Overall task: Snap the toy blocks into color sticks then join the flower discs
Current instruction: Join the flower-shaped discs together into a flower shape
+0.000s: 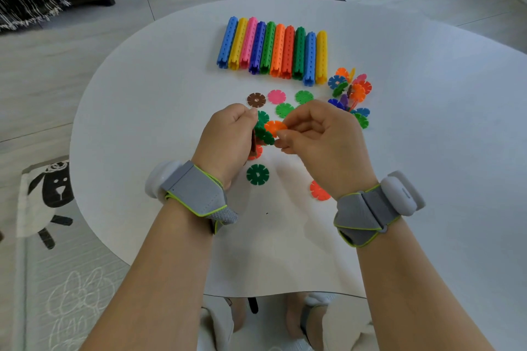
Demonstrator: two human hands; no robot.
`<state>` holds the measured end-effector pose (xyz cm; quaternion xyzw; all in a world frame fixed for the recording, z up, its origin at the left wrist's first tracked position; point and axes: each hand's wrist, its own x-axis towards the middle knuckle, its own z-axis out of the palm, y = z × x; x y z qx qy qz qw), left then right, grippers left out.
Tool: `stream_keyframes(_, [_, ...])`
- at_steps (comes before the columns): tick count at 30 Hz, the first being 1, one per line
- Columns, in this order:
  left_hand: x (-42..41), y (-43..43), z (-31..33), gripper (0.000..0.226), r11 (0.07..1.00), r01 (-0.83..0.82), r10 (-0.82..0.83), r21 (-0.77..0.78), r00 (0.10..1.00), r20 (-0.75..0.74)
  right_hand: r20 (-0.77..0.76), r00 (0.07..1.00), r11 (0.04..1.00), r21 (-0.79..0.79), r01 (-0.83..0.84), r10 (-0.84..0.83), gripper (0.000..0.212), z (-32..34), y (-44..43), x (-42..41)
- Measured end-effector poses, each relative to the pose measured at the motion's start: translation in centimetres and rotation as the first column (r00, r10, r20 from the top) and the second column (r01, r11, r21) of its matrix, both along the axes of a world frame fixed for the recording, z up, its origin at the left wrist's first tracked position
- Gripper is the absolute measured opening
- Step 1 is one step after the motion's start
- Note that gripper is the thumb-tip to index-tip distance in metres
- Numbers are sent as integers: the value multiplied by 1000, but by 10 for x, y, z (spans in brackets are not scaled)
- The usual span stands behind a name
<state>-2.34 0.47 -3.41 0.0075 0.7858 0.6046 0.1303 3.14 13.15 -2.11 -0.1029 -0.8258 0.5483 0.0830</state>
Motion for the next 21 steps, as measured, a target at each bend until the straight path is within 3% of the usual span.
stream_keyframes(12, [0, -5, 0, 36, 996, 88, -86, 28, 993, -85, -15, 1000, 997, 82, 2, -1, 19, 1, 4, 2])
stream_keyframes(21, [0, -5, 1, 35, 994, 111, -110, 22, 994, -19, -27, 999, 999, 35, -19, 20, 18, 3, 4, 3])
